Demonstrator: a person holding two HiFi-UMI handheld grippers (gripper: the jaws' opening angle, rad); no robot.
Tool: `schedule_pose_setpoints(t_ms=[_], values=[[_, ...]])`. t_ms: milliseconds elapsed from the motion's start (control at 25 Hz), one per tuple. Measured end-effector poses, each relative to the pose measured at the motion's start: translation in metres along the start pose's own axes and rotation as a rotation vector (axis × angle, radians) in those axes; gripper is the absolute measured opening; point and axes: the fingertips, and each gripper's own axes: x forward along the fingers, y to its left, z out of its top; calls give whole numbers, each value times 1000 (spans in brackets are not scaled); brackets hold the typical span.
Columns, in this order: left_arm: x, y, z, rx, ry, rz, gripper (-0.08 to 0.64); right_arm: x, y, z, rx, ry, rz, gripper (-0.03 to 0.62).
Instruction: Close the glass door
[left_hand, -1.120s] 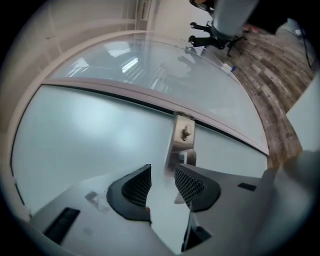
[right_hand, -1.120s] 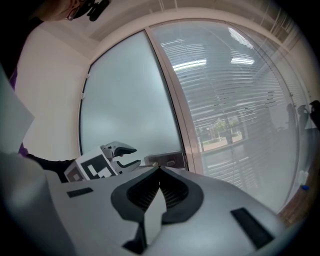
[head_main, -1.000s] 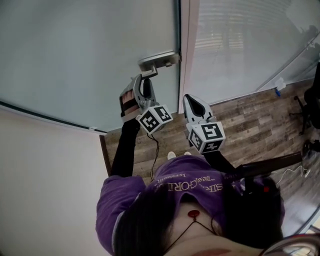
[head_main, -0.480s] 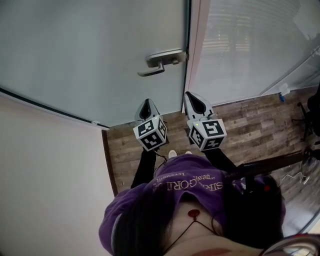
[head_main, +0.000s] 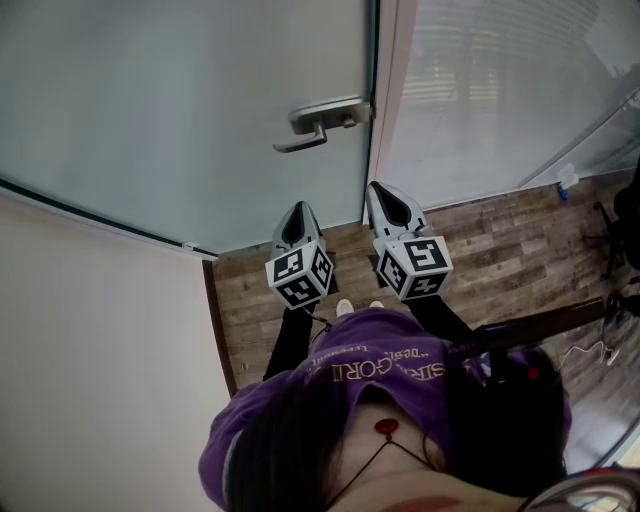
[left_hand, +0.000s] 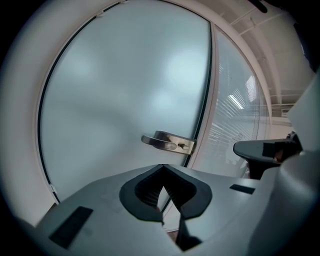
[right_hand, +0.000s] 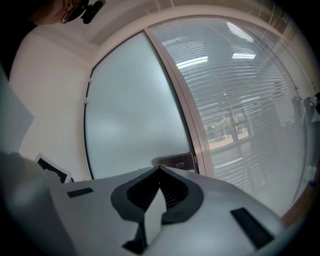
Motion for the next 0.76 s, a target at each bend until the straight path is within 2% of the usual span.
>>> schedule_pose_setpoints(t_ms=[760], values=[[5, -4, -5, 34, 15, -11, 2, -1, -7, 0, -2, 3, -14, -14]])
